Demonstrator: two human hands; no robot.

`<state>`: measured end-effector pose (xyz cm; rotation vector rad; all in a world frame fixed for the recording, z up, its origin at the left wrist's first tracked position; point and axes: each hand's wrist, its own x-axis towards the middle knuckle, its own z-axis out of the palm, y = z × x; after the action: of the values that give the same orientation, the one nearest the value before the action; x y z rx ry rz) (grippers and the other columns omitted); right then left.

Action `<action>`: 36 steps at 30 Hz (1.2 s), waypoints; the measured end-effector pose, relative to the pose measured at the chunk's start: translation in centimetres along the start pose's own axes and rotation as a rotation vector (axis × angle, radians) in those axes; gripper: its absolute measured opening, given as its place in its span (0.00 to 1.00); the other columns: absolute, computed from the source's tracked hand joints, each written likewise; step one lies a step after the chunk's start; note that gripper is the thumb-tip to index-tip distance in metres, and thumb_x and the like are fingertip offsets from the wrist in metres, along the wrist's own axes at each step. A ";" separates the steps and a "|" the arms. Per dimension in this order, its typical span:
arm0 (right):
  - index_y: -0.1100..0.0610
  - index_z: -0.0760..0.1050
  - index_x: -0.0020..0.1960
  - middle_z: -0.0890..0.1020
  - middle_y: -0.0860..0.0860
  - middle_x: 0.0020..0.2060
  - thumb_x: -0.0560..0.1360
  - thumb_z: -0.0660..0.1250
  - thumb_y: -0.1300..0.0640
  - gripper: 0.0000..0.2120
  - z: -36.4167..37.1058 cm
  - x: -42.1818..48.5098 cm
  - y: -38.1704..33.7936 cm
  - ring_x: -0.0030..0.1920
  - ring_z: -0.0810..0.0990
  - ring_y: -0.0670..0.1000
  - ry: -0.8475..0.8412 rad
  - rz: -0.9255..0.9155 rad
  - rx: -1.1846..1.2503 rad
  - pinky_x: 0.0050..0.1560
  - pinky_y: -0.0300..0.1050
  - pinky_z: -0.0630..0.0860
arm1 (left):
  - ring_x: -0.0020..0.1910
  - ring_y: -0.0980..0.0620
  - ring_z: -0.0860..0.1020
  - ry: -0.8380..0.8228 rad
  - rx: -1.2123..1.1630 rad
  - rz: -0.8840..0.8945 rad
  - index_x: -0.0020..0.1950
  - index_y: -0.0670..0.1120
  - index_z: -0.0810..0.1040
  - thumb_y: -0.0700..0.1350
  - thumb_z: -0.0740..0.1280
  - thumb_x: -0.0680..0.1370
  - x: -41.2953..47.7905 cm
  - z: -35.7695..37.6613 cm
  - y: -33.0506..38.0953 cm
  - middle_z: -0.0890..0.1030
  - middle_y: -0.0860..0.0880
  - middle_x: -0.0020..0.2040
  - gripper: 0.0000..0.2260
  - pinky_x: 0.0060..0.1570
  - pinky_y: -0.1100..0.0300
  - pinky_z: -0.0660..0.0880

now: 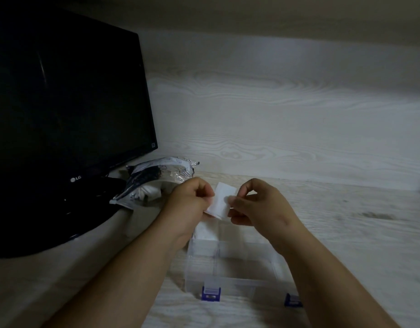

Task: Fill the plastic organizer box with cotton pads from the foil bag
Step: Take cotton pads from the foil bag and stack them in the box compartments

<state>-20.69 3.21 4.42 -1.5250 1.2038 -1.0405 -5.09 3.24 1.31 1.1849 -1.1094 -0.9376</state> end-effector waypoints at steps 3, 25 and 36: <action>0.60 0.74 0.41 0.83 0.58 0.34 0.72 0.72 0.68 0.07 -0.3 0.1 0.1 0.34 0.82 0.53 0.012 -0.012 -0.033 0.42 0.52 0.83 | 0.40 0.46 0.76 -0.032 0.021 0.008 0.32 0.51 0.81 0.28 0.63 0.75 -0.3 0.2 0.1 0.78 0.45 0.38 0.21 0.39 0.54 0.75; 0.59 0.82 0.42 0.85 0.60 0.39 0.72 0.73 0.65 0.03 -0.8 0.5 0.1 0.34 0.83 0.52 -0.118 0.184 -0.498 0.40 0.42 0.83 | 0.36 0.64 0.77 -0.133 0.822 0.188 0.45 0.54 0.84 0.46 0.71 0.74 -1.7 0.6 0.0 0.77 0.61 0.32 0.04 0.38 0.70 0.71; 0.52 0.83 0.46 0.86 0.54 0.42 0.70 0.73 0.64 0.09 -0.5 0.7 0.7 0.40 0.85 0.49 -0.201 0.180 -0.707 0.46 0.41 0.82 | 0.49 0.57 0.76 -0.171 1.033 0.239 0.49 0.56 0.85 0.52 0.75 0.67 -1.6 0.5 -0.1 0.75 0.59 0.40 0.11 0.53 0.61 0.76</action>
<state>-21.24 2.32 3.95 -1.9405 1.6214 -0.3277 -5.93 4.66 0.97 1.7338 -1.9307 -0.2319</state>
